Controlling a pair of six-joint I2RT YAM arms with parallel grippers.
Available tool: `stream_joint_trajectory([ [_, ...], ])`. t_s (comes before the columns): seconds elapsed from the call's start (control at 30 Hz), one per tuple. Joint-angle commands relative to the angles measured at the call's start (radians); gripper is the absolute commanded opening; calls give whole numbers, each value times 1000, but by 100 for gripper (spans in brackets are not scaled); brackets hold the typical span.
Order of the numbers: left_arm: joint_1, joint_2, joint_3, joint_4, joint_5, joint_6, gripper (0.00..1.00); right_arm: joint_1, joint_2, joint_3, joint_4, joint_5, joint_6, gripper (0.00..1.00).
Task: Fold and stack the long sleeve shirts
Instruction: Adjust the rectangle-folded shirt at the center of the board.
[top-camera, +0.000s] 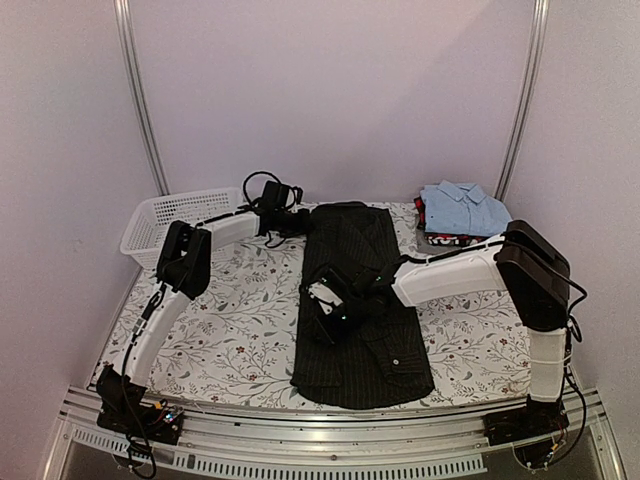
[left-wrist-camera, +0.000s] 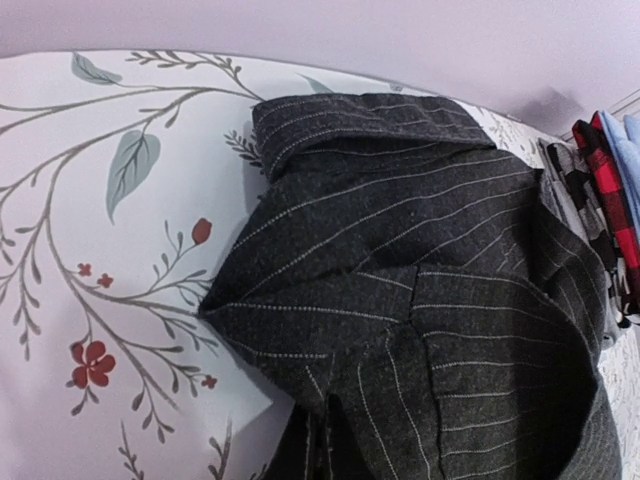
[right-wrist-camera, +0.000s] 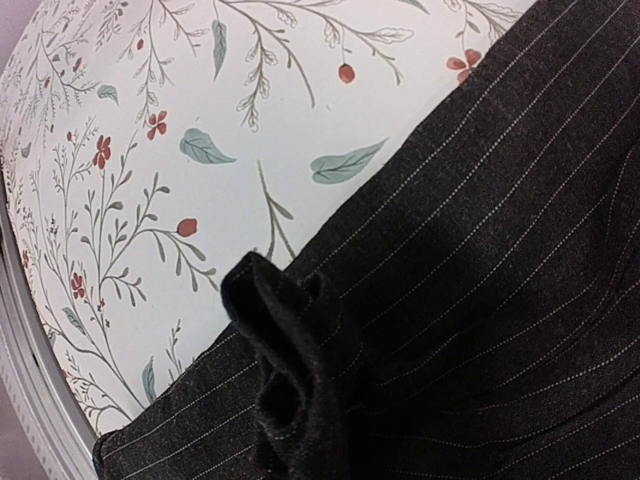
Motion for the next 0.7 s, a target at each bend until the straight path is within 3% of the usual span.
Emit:
stream_joint_trajectory([
  [0.0, 34, 15, 40, 76, 34, 8, 0, 39, 49, -23, -95, -57, 6, 0],
  [0.33, 63, 28, 109, 132, 116, -11, 0, 40, 43, -31, -95, -53, 27, 0],
  [0.4, 66, 15, 99, 114, 116, -10, 10, 39, 44, -16, -93, -55, 33, 0],
  [0.47, 72, -8, 73, 100, 122, -7, 30, 33, 44, -5, -88, -58, 44, 0],
  [0.53, 81, -35, 47, 76, 119, -6, 42, 18, 38, 3, -79, -69, 57, 0],
  [0.67, 95, -108, -13, 33, 132, 3, 50, -5, 4, 24, -56, -76, 78, 0],
])
